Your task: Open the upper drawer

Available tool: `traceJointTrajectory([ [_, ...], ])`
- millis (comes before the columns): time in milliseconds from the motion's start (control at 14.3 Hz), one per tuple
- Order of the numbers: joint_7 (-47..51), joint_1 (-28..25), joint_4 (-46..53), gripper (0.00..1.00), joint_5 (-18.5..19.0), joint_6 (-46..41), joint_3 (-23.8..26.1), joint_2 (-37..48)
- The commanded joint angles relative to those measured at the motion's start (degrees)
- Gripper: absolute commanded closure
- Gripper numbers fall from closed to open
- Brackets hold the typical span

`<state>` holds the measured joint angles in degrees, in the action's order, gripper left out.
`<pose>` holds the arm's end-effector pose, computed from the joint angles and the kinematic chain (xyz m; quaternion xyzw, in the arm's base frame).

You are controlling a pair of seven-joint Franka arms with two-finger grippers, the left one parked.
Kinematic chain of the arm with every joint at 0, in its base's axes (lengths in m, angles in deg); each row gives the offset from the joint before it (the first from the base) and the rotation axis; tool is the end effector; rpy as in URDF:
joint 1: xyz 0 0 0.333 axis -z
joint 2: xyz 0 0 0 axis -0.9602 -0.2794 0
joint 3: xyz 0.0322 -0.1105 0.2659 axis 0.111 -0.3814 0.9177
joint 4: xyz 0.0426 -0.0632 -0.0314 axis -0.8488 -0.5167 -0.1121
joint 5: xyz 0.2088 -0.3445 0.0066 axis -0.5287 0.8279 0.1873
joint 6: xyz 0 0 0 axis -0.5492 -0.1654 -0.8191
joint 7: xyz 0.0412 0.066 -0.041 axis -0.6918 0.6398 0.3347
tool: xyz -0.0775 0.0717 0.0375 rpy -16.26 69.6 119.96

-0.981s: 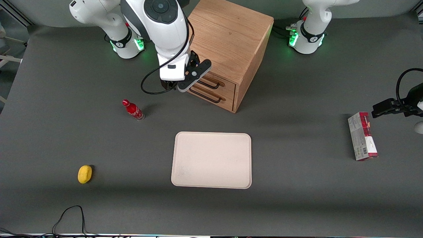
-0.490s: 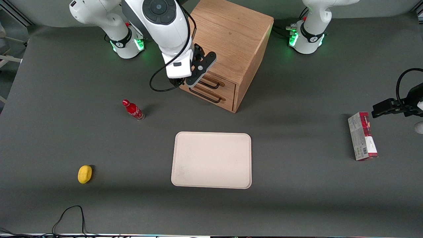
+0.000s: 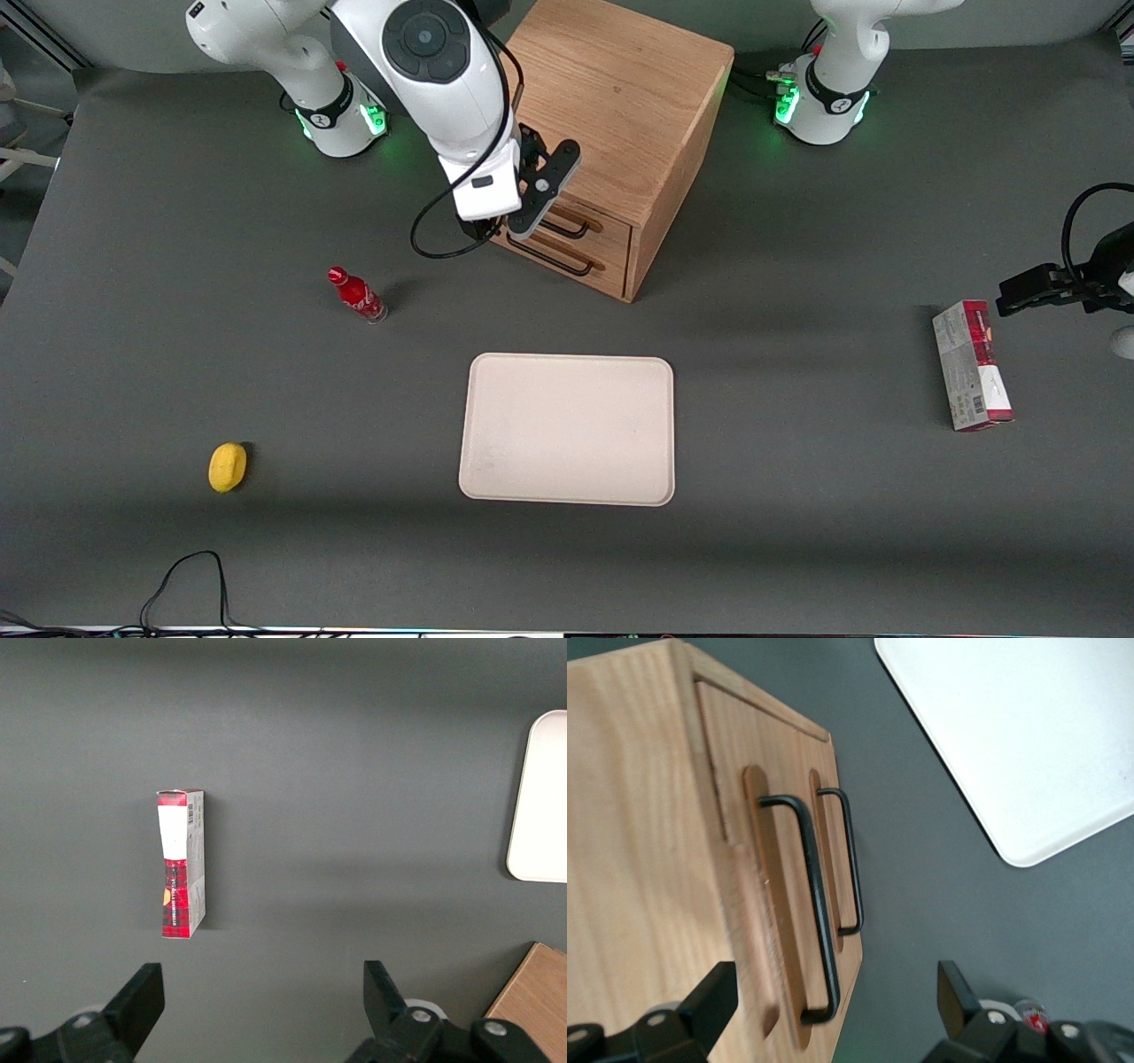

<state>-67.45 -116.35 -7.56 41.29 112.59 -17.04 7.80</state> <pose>0.4633 0.4377 0.4733 -0.8890 -0.4495 0.0647 0.0588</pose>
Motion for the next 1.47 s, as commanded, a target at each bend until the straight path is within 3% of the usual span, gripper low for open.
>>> traceJointTrajectory([
  [0, -1.8, -0.4, -5.8, 0.0, -1.4, 4.3, -0.5, 2.2],
  [1401, -1.8, -0.8, -16.2, 0.0, 1.7, 15.1, -0.6, 1.5],
])
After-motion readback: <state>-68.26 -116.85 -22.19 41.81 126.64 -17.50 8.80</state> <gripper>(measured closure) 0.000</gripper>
